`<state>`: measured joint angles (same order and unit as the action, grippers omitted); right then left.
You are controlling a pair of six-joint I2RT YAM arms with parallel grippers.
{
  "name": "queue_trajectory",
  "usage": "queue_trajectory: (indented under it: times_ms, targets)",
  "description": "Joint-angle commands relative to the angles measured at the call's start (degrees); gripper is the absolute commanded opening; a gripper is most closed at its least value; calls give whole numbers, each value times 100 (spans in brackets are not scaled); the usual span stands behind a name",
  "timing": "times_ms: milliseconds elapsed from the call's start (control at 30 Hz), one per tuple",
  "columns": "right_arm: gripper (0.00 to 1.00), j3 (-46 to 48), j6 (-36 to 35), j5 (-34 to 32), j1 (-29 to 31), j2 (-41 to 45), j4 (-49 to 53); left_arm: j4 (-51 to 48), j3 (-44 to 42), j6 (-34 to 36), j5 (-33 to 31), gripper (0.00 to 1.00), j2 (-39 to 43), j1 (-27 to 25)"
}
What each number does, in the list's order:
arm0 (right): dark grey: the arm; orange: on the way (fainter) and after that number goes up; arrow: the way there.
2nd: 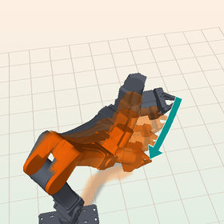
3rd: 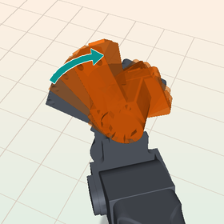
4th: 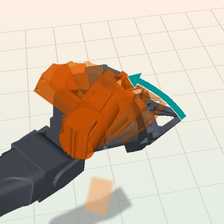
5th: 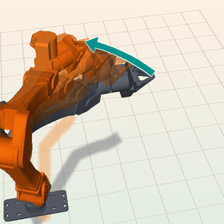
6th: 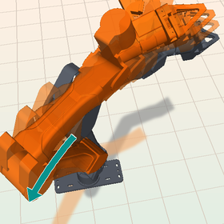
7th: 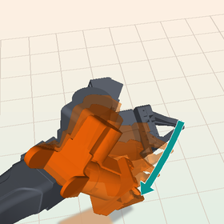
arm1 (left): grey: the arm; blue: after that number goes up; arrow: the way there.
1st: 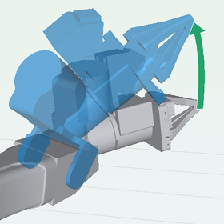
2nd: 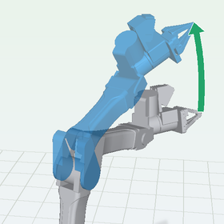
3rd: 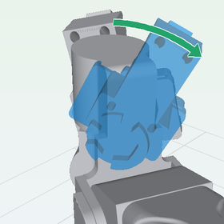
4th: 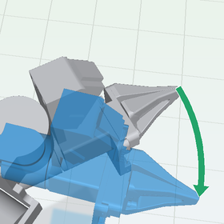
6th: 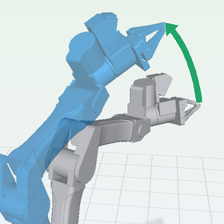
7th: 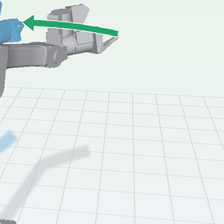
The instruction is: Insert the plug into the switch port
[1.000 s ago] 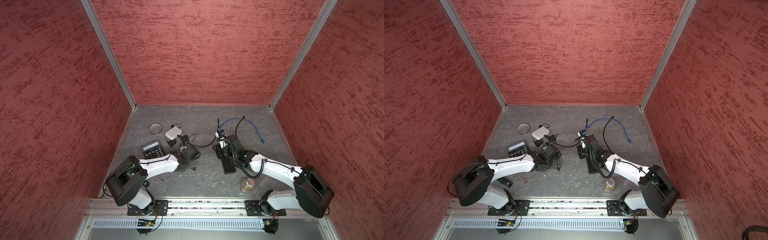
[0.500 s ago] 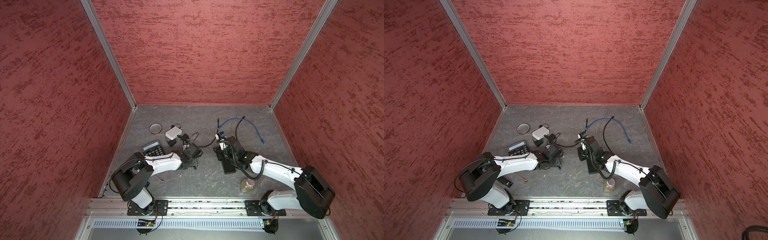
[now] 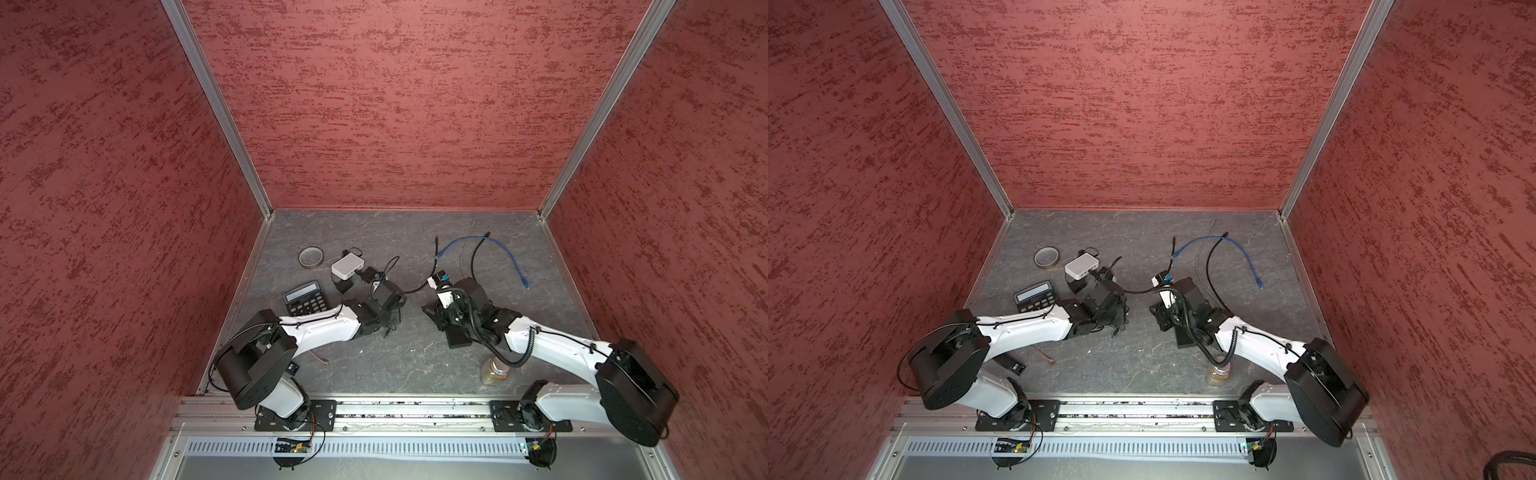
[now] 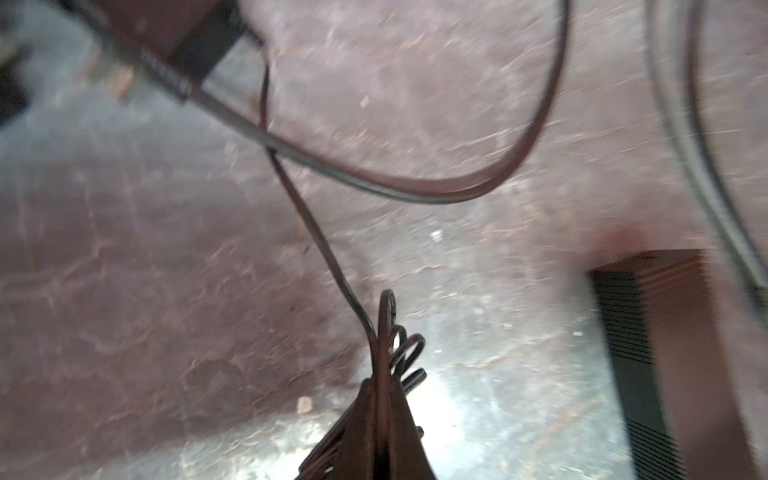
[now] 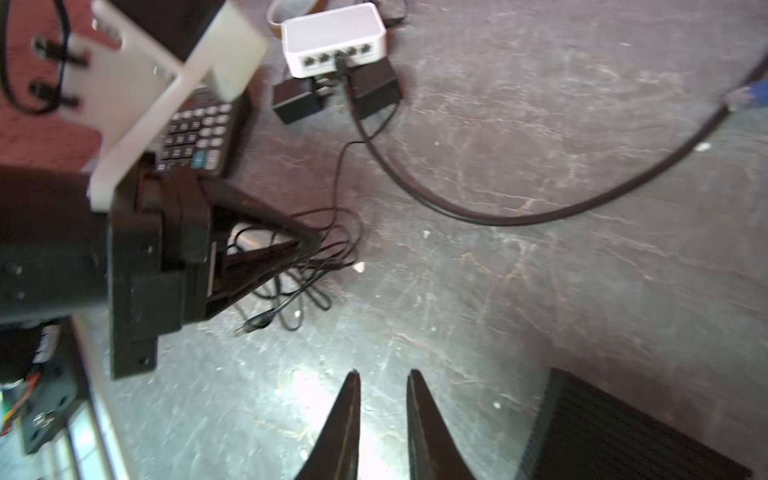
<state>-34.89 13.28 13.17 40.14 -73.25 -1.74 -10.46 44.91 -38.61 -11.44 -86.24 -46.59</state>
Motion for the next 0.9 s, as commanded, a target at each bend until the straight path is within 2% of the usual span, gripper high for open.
queue_trajectory:
  times_ms: [0,167,333,467,633,867]
  targets:
    - [21,86,107,389,37,238,-275,642,48,301,80,6,262,3]
    - [21,175,332,436,62,372,-331,1083,20,208,75,0,422,19]
    - [20,220,486,506,125,402,-480,1732,-179,-167,-140,0,460,31]
    - [20,236,685,260,177,347,-554,2256,-256,-264,-135,0,461,36]
    - [17,214,967,190,187,341,-783,2307,-236,-200,-263,0,465,-8]
    - [17,-7,1209,296,196,-10,-921,2500,-360,-218,-428,0,516,-78]
